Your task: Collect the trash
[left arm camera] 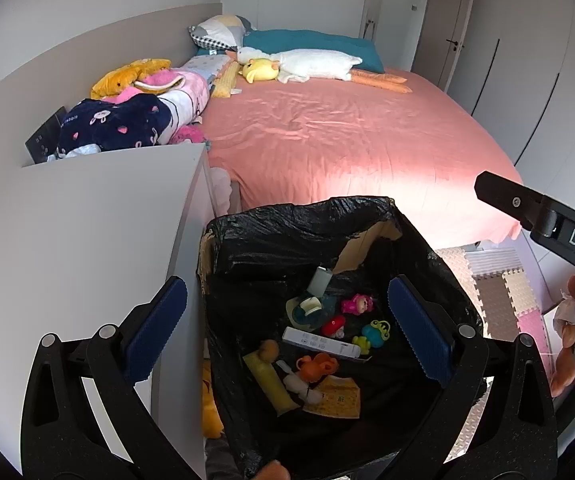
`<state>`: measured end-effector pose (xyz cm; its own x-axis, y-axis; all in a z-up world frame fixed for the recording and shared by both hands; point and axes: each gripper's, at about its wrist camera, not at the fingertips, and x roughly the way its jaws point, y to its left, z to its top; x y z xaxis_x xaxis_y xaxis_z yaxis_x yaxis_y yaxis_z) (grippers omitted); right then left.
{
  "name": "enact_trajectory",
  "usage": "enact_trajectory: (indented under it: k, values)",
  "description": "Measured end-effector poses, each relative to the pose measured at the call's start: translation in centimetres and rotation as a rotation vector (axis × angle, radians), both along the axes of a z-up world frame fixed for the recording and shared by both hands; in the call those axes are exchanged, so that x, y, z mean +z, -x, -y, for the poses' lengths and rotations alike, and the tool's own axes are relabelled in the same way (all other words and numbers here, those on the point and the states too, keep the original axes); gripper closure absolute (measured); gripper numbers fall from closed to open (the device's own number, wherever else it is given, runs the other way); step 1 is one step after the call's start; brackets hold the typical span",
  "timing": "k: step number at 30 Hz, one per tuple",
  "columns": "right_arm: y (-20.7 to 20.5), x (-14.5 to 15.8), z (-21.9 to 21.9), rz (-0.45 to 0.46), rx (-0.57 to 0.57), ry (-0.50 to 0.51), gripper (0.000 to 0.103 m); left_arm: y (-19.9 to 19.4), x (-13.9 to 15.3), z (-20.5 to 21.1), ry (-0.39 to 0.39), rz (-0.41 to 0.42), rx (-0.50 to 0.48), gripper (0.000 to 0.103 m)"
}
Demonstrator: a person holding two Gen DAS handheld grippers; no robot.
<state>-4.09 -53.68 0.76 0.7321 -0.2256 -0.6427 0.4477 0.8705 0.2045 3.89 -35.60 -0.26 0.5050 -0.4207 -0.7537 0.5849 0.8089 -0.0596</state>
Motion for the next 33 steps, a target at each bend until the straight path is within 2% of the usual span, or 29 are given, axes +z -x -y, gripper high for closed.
enact_trajectory:
  k: [11, 33]
  values:
    - [0.2, 0.1, -0.3, 0.002, 0.004, -0.005, 0.018, -0.3, 0.2, -0.9, 0.029, -0.018, 0.022, 0.006]
    - [0.3, 0.2, -0.6, 0.000, 0.007, 0.002, 0.018, 0.1, 0.6, -1.0, 0.036, 0.019, 0.018, 0.006]
